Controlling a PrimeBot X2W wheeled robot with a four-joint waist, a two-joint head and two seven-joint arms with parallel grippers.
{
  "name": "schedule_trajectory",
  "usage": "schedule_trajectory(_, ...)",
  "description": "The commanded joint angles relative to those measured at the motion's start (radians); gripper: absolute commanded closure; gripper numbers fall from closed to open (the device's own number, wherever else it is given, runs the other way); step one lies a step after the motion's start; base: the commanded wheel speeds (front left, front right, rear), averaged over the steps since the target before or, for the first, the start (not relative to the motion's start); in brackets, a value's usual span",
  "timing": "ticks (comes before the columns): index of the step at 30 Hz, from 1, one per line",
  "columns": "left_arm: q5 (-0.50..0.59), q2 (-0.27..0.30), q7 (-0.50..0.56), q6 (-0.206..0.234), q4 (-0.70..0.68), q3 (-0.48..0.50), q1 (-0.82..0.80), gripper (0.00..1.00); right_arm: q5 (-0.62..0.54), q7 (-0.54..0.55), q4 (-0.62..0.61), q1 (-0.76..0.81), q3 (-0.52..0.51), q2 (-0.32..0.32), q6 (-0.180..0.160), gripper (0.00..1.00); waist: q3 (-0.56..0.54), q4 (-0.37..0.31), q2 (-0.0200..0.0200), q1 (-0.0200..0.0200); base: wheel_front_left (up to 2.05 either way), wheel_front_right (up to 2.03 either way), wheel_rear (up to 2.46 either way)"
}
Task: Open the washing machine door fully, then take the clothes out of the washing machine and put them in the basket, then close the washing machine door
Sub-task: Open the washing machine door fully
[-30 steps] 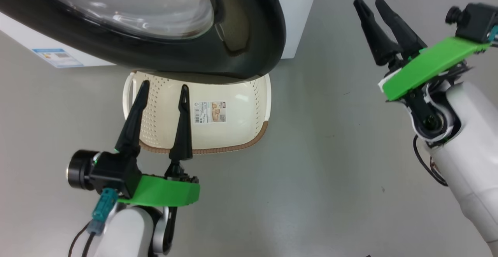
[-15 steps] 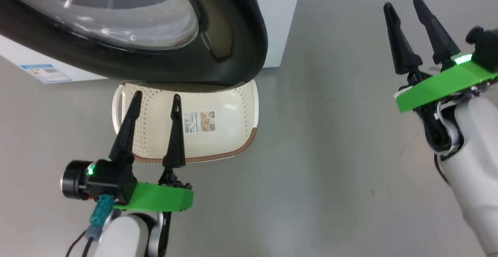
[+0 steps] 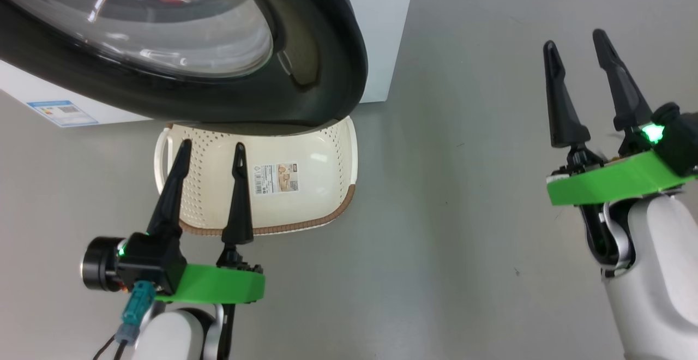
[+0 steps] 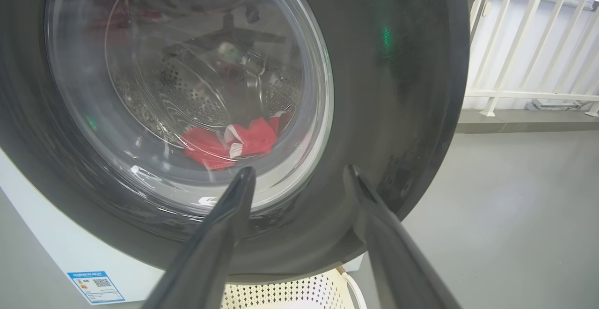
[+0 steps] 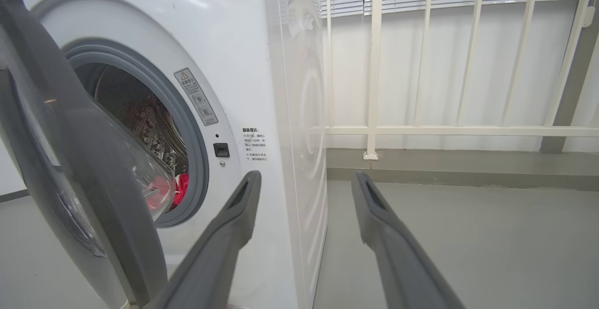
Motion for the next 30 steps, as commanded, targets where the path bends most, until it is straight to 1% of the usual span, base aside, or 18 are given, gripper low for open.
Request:
schedule_trajectory(1,0.009,0.015,-0.005,0.001,-0.027,0.033,0.008,0.0,-0.025,-0.006,-0.058,0.041,-0.003,0.019,0.0,0.0,-0.002,-0.001,0.0,0.0,0.0,0.0,0.0)
schedule_trajectory(5,0.008,0.015,-0.005,0.001,-0.027,0.035,0.01,0.0,-0.04,-0.006,-0.096,0.076,-0.025,0.042,0.0,0.0,-0.004,-0.002,0.0,0.0,0.0,0.0,0.0)
schedule_trajectory(10,0.007,0.015,-0.005,0.0,-0.026,0.034,0.014,0.0,-0.064,-0.006,-0.12,0.123,-0.002,0.058,0.0,0.0,-0.01,-0.004,0.0,0.0,0.0,0.0,0.0)
schedule_trajectory(13,0.009,0.015,-0.005,-0.001,-0.026,0.036,0.015,0.0,-0.053,-0.006,-0.119,0.139,0.009,0.064,0.0,0.0,-0.013,-0.005,0.0,0.0,0.0,0.0,0.0)
schedule_trajectory(30,0.008,0.015,-0.005,-0.003,-0.021,0.029,0.02,0.0,-0.068,-0.006,-0.119,0.151,0.023,0.077,0.0,0.0,-0.025,0.002,0.0,0.0,0.0,0.0,0.0)
